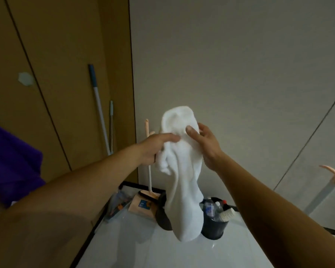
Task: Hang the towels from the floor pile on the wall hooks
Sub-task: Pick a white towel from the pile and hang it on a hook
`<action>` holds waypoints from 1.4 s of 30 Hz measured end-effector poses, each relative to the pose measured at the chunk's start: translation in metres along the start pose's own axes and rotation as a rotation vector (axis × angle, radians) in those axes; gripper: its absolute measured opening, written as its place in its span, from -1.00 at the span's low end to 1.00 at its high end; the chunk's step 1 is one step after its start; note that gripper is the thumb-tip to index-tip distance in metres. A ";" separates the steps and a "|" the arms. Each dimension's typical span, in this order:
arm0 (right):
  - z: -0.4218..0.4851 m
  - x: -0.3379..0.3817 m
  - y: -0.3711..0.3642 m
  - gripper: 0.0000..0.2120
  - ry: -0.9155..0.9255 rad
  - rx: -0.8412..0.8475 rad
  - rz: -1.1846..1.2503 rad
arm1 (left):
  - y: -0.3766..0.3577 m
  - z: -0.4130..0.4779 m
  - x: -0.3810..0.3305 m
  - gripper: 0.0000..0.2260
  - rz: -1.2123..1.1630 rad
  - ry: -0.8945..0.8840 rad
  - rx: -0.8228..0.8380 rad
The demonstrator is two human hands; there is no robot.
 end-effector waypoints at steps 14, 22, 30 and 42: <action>0.085 -0.056 -0.042 -0.69 -0.338 0.350 0.216 | 0.075 0.006 0.022 -0.46 0.043 0.227 -0.128; 0.109 -0.027 -0.076 -0.61 -0.392 0.484 0.392 | 0.123 -0.038 0.009 -0.42 -0.341 -0.061 -0.497; 0.135 -0.036 -0.113 -0.67 -0.353 0.441 0.203 | 0.155 -0.082 0.043 -0.65 -0.150 0.158 -0.912; 0.176 -0.054 -0.173 -0.67 -0.366 0.477 0.204 | 0.257 -0.135 0.021 -0.89 -0.151 -0.068 -1.274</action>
Point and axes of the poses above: each hand's wrist, its own z-axis towards the middle knuckle, its own y-axis out of the back of the hand, x = y × z, the point moved 8 cm from there along z, towards the middle knuckle, and after that the axes turned 4 degrees about -x, right-handed, at the moved point
